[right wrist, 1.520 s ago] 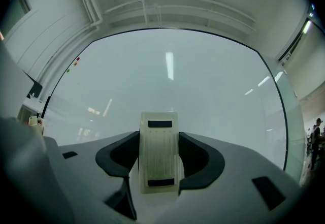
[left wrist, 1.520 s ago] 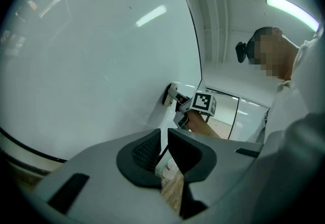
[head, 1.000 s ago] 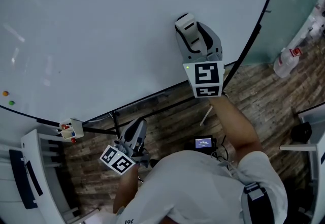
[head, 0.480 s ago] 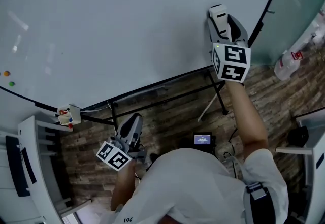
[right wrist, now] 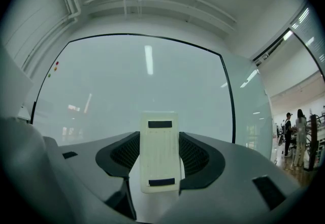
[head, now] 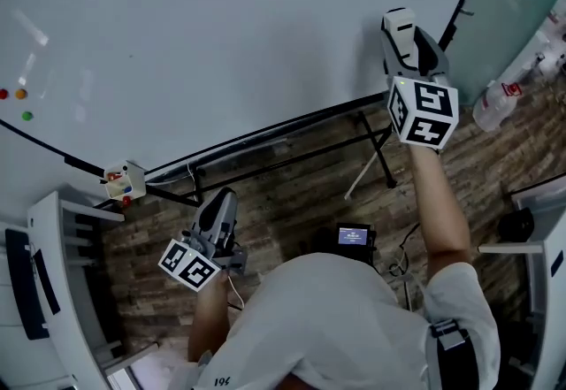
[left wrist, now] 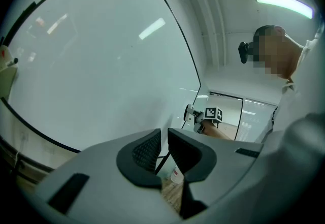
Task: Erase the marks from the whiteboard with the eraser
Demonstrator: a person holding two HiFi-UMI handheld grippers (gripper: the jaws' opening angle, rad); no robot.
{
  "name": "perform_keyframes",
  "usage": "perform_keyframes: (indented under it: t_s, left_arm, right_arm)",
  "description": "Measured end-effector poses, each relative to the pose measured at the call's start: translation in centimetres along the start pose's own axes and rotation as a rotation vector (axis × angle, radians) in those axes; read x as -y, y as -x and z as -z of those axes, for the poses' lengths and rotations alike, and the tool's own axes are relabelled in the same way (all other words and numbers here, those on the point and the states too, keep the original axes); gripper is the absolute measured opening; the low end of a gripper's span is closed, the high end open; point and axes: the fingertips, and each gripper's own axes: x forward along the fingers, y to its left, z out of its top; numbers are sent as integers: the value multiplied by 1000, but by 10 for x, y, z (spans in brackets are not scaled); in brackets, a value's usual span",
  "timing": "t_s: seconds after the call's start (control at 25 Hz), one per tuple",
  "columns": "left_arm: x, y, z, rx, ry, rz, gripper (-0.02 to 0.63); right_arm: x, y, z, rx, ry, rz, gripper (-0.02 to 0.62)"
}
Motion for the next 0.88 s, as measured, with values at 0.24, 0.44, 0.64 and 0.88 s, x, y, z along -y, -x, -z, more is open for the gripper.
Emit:
perform_keyframes:
  t_s: [0.24,0.44,0.64,0.88]
  left_arm:
    - [3,57,-6,-18,-8,18,32]
    - [9,101,-4,-17,-6,30,32]
    - [9,135,9,-31,21,47,32]
    - [13,155,26,-54,58,67,32]
  right_arm:
    - [-53,63,-4,-19,-12,-37,255]
    - [-79,113,2,-48,-42,-37,255]
    - [-108,157,20,-97,-61,-47,255]
    - [-137,197,43,-163,-72,-80,255]
